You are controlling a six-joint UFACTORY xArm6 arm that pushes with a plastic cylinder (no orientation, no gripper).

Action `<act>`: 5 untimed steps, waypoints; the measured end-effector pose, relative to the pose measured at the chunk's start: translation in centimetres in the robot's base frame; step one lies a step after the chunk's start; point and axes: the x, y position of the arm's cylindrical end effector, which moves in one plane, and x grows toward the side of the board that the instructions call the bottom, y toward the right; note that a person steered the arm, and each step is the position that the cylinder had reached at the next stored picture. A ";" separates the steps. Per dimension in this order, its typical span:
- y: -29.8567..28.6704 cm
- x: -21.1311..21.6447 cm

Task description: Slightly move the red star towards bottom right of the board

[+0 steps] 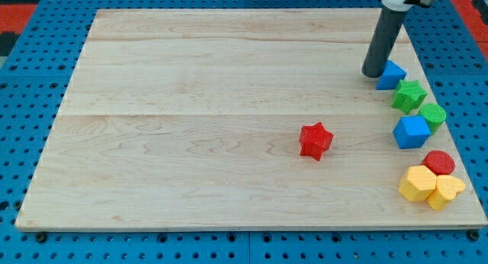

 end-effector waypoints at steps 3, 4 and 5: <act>-0.1 0.0; -4.0 0.9; -7.5 2.9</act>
